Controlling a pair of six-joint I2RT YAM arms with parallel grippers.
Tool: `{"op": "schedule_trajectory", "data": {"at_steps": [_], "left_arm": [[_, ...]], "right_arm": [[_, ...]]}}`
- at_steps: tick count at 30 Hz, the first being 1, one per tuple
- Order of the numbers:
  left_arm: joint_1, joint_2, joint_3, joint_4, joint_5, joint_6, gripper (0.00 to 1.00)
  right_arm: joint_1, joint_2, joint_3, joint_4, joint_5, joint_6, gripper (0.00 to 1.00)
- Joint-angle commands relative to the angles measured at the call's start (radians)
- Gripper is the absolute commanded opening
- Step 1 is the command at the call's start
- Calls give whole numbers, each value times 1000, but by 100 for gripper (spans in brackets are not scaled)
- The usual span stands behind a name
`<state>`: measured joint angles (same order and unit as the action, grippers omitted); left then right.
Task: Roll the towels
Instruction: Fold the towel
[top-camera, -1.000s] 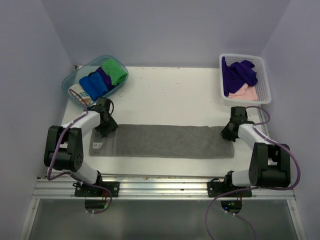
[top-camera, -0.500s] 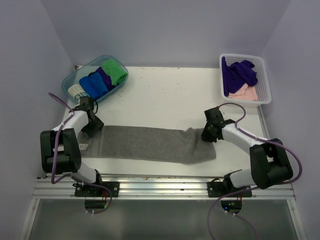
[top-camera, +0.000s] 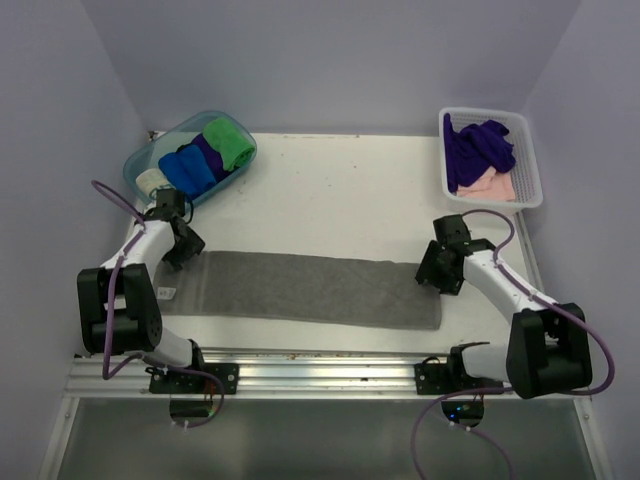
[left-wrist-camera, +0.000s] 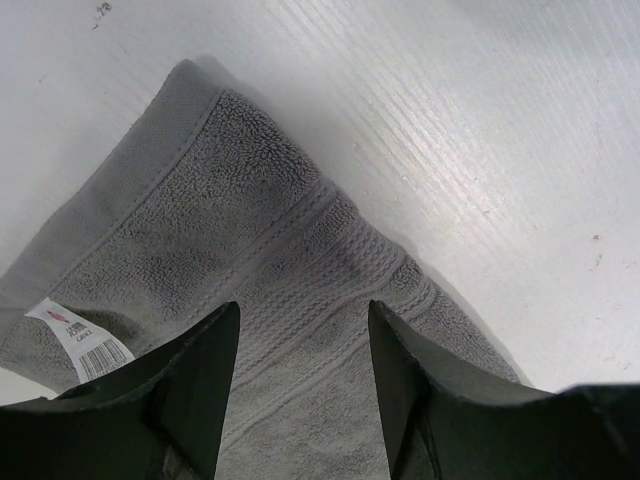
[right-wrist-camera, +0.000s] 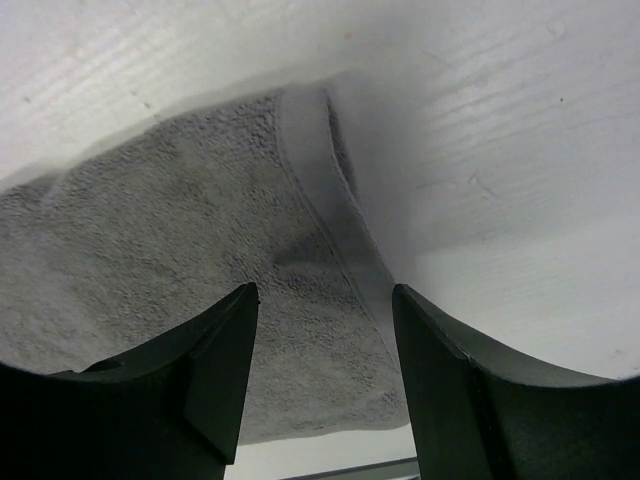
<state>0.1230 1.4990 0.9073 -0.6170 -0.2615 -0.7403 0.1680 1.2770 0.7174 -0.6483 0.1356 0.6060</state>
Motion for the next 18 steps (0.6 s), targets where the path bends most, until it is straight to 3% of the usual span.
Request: {"op": "schedule_trajectory", "data": {"at_steps": [1, 7, 13, 18], "left_arm": [[1, -29, 31, -4, -2, 9, 58], [1, -34, 30, -4, -2, 16, 58], [1, -34, 28, -4, -1, 16, 58], [1, -37, 30, 0, 2, 16, 58]], "right_arm": [[-2, -2, -38, -48, -7, 24, 60], [-2, -41, -76, -37, -13, 81, 62], [-4, -136, -44, -109, 79, 90, 65], [-9, -120, -58, -126, 85, 109, 65]]}}
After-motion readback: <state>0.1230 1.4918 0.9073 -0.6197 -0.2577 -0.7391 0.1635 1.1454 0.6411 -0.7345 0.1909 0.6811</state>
